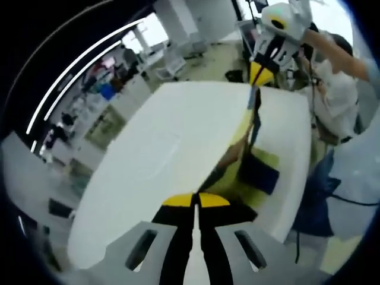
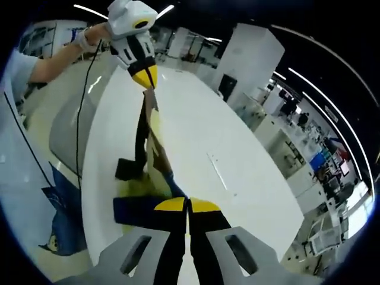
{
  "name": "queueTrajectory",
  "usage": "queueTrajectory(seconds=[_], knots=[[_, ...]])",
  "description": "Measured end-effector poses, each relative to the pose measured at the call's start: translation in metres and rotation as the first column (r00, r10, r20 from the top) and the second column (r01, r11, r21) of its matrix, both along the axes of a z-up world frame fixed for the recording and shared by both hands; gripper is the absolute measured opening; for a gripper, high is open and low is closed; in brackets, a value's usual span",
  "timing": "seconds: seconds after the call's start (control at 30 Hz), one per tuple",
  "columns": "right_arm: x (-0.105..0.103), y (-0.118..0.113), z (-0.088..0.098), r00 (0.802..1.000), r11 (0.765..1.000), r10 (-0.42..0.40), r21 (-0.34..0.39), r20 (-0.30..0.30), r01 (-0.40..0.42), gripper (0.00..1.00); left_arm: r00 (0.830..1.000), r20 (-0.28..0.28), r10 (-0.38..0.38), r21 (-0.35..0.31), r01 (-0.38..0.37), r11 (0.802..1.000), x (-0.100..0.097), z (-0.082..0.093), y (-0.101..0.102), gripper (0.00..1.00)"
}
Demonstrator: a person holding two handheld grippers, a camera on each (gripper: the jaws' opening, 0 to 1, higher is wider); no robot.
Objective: Fold the garment on the visible template until the final outline fits inside the template.
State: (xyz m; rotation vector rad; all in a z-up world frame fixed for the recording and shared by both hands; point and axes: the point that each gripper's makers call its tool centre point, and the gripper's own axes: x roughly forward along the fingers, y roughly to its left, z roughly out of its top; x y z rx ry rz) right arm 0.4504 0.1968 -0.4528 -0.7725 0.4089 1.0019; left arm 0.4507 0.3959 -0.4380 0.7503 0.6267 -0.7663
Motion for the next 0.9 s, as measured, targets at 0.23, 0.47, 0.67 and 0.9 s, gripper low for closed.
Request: queueTrajectory(seconds=[0.23,0.47,0.67,0.9], knots=[[0.003,0.001,0.019,1.000,1.000,0.016,-0.001,0.020,-0.016,0.01,1.000,0.014,0.003,0.032,-0.003,0.999,0.003,0.017,-0.001,0.00],[0.006,-0.001,0.042,0.998,1.000,0.024,-0.005,0.057,-0.024,0.01,0.999,0.041,0.011,0.048,-0.012,0.999,0.003,0.039,-0.001,0.00],[0.009,-0.002,0.066,0.995,1.000,0.027,-0.008,0.100,-0.027,0.01,0.995,0.096,0.020,0.057,-0.025,0.998,0.004,0.064,-0.004,0.00],[0.012,-0.006,0.096,0.988,0.999,0.029,-0.017,0.154,-0.027,0.01,0.990,0.136,0.025,0.065,-0.034,0.997,0.002,0.090,-0.009,0.00]])
